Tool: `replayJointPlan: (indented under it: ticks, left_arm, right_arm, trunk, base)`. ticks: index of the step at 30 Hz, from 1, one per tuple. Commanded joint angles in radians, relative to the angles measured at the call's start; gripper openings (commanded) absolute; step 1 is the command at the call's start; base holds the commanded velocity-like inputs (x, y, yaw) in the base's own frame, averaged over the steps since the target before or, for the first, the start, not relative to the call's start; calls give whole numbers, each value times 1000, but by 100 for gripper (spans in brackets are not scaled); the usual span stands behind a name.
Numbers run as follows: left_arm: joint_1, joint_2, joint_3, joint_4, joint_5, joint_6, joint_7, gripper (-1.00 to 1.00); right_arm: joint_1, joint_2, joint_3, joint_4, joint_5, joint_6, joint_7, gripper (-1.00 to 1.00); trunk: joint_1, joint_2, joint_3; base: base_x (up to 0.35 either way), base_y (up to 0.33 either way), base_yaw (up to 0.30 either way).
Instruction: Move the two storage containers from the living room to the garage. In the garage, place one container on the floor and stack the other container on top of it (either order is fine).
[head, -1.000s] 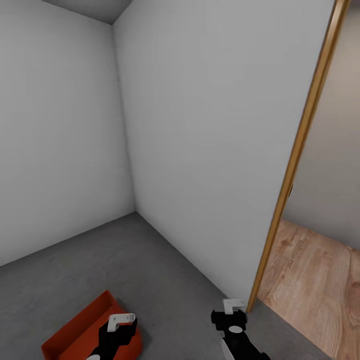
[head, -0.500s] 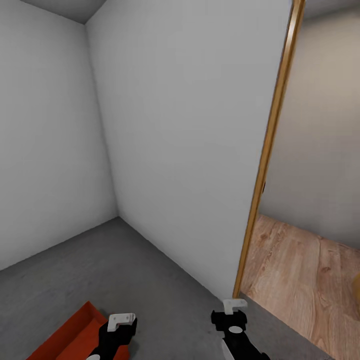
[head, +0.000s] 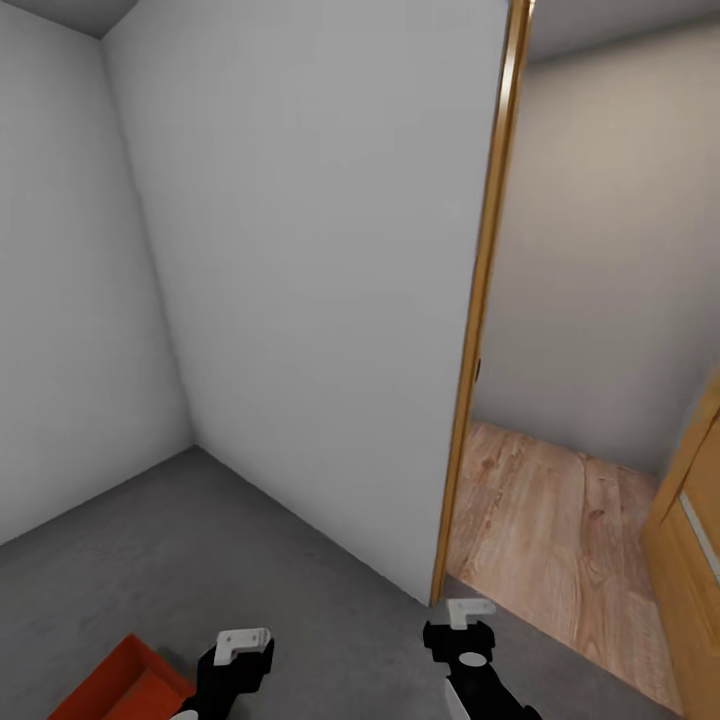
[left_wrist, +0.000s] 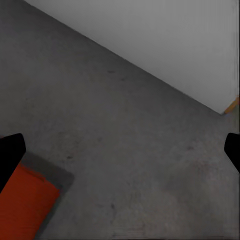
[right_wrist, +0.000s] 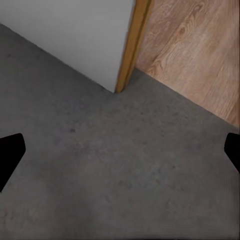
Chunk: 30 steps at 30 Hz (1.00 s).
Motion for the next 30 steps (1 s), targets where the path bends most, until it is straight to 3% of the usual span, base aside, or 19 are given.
replayJointPlan:
  ticks: [1,11,30]
  left_arm:
    - [0,2,-8,6,10,-4,5,100]
    - [-1,1,-8,63,13,-13,-7,100]
    - [0,1,-10,59,11,-18,-5,100]
  right_arm:
    - [-1,0,5,-1,6,10,-6,100]
    - [-1,0,5,-1,6,10,-6,100]
    - [-1,0,6,-1,11,9,-6,100]
  trunk:
    - [0,-1,-1]
    - [0,-1,5]
    - [0,-1,16]
  base:
    - [0,0,-269]
    - [0,0,-269]
    - [0,0,-261]
